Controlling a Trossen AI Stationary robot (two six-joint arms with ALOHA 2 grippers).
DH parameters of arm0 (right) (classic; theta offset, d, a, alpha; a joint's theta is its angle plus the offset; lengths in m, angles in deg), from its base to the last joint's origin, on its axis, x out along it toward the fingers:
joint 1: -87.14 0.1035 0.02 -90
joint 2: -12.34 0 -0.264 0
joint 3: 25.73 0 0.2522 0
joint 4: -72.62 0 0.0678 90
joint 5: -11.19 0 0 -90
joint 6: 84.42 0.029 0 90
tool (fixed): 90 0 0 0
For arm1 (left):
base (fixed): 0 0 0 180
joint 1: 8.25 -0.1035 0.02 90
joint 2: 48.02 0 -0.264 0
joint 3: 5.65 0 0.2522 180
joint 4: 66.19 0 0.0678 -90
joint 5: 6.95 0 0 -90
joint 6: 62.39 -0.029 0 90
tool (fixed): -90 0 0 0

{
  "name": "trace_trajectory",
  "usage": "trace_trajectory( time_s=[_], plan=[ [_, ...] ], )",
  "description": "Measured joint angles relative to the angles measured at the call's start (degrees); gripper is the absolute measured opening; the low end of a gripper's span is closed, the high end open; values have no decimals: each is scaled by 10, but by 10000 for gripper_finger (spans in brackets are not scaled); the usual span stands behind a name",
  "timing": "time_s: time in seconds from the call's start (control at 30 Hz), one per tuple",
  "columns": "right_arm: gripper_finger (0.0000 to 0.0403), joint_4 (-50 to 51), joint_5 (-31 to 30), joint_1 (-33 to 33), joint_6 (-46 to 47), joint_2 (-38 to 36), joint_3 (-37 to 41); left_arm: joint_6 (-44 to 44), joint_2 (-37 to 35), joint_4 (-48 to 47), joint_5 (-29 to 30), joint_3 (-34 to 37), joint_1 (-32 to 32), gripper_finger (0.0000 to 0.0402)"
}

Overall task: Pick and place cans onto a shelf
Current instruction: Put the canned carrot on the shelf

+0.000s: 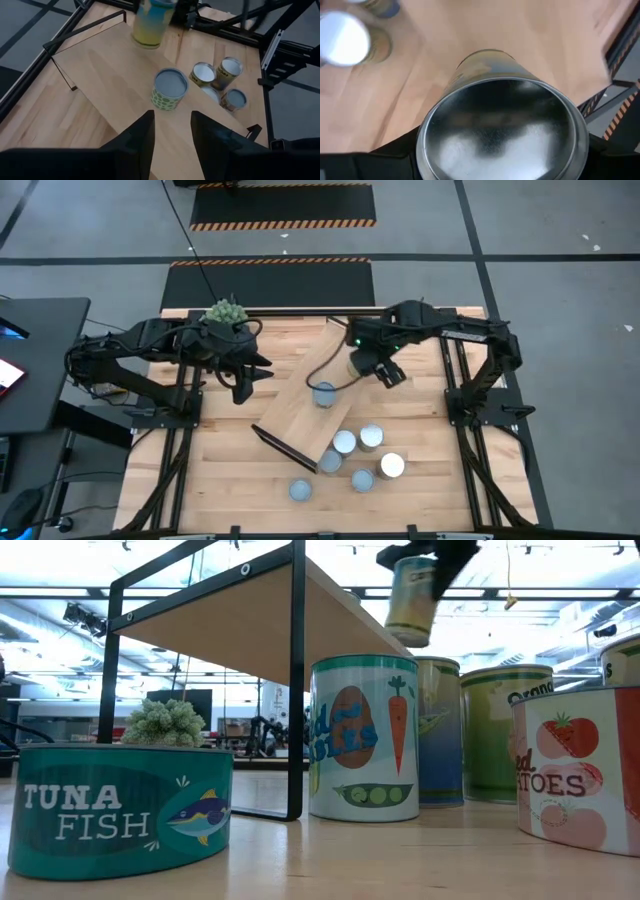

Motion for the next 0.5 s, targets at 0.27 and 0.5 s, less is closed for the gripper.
trace_trajectory(
  time_s=[0.27,0.5],
  plan=[
    [326,-1,2,-24,-1,23,3,-14,0,0,0,0,0,133],
    [332,-13,1,-24,1,44,6,-24,0,-1,0,0,0,133]
  ],
)
